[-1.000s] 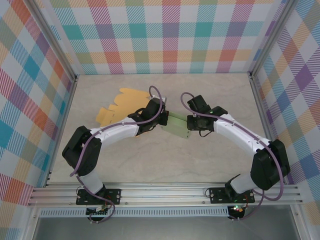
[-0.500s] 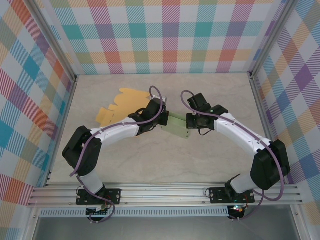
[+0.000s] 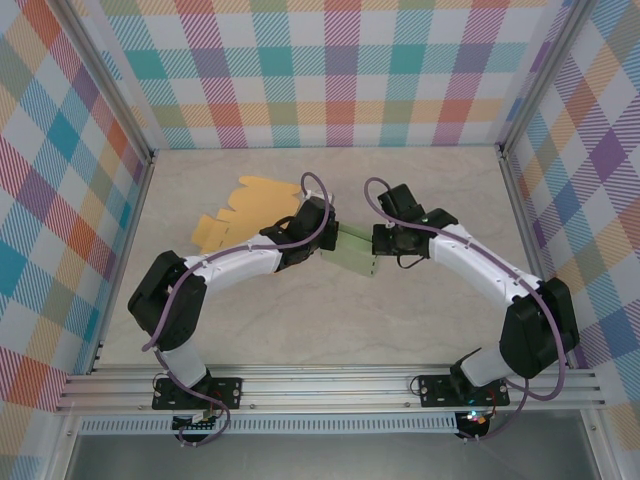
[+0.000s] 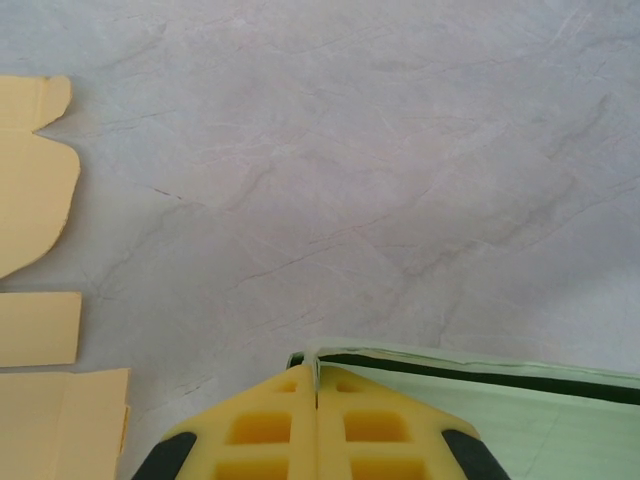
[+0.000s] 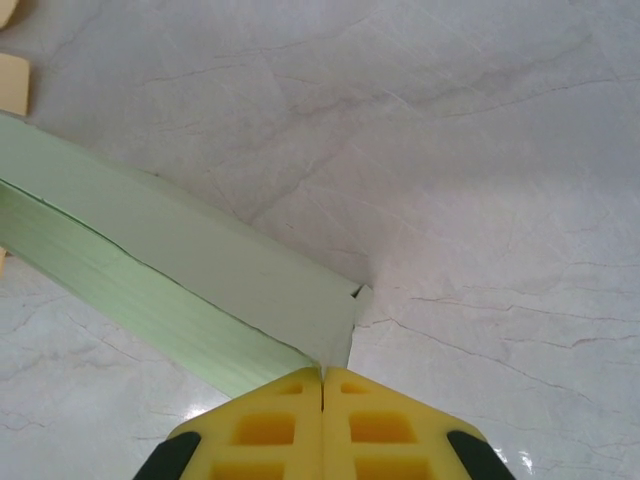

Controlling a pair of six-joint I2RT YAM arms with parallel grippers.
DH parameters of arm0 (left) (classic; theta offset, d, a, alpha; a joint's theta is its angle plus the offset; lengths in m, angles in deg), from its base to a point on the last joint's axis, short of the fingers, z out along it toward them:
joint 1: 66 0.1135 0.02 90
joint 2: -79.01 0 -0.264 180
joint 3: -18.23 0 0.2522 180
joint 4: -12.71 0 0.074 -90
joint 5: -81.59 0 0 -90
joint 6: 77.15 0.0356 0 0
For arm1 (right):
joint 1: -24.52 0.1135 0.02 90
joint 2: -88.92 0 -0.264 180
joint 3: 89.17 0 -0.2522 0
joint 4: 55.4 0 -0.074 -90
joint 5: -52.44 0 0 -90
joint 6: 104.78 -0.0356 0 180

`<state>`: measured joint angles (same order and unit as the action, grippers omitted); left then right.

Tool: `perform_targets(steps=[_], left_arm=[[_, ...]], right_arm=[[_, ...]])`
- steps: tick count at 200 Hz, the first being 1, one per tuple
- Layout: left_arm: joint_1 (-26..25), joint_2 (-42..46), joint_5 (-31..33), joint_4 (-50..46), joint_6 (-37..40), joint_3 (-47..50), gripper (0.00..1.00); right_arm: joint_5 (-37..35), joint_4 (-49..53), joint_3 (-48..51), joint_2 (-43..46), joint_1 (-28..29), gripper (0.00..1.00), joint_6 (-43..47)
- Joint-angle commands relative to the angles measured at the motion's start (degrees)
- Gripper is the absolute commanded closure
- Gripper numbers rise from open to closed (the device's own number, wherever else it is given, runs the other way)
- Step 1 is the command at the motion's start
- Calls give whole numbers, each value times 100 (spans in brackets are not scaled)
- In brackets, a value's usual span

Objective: Fold the paper box

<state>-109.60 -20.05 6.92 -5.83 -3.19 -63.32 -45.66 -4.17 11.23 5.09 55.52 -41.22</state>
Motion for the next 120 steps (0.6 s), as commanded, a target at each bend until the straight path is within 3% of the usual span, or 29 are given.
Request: perform_targets(steps=[1, 120], left_arm=[[-207, -105, -151, -209, -16, 78, 100], [-227, -127, -57, -103, -12, 187, 100]], right_arm=[[421, -495, -66, 80, -75, 96, -100], [1310, -1038, 64, -63, -595, 97, -310]])
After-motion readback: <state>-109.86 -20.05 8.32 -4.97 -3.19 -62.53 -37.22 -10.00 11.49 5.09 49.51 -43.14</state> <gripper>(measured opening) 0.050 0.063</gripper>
